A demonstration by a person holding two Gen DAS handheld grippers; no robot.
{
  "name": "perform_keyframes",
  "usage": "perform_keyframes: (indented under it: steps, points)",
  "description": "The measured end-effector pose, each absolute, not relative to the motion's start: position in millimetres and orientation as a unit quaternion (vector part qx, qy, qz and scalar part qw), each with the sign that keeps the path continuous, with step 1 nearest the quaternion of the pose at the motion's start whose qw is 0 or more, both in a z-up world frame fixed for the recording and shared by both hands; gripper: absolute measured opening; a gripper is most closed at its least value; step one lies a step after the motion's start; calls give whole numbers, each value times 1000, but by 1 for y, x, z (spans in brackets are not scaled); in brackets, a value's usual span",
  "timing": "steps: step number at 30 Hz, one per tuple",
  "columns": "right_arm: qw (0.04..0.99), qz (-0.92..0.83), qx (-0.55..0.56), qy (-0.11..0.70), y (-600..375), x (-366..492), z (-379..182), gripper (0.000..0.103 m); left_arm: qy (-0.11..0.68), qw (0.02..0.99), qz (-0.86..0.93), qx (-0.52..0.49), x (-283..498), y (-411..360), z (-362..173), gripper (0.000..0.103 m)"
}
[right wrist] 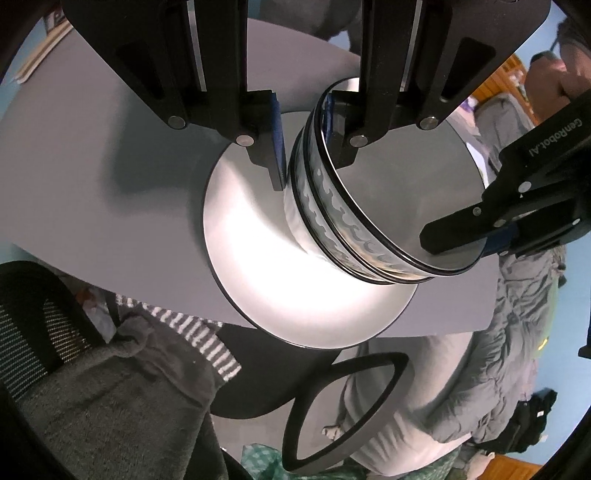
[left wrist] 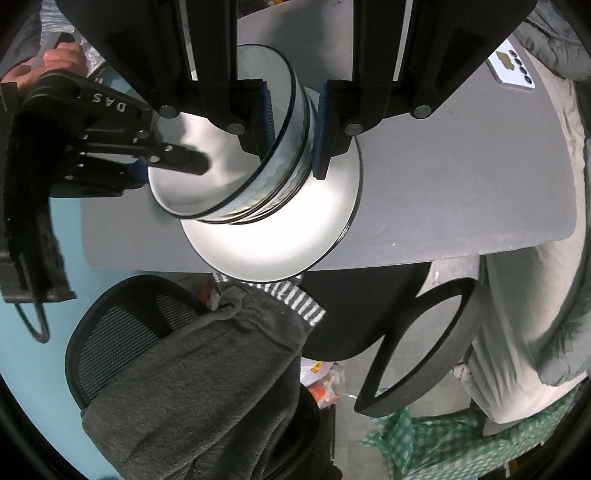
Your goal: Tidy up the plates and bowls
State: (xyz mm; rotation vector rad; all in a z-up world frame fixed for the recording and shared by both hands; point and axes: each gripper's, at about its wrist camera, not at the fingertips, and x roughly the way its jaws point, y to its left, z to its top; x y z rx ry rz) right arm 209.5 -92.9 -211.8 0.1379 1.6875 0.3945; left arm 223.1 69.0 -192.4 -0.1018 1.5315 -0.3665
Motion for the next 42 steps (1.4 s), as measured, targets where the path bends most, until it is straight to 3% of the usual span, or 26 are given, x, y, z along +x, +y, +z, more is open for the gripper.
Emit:
perform_keyframes:
  steps: [6,8,10,11,14,19,27,42]
  points:
    - [688,131,9,714,-95,204,-182,40,656,742,-135,-7,203,73,-160,31]
    - [709,114,-5,696,-97,200,-162,46,642,755,-130,-5,196,77,-142,52]
    - [734,105,-9,671,-98,194,-137,60,619,774,-128,-8,187,82,-118,60]
    - [747,101,-9,657,-98,190,-123,62,610,782,-127,-9,182,85,-107,67]
    - [779,88,-8,621,-99,178,-84,68,586,801,-126,-13,168,92,-73,76]
    - [821,63,-1,568,-104,156,-25,71,551,825,-123,-5,145,101,-23,84]
    - [852,34,24,522,-106,121,19,72,509,849,-136,34,110,97,28,85]
    - [863,11,45,502,-97,79,39,72,512,843,-158,36,85,89,40,86]
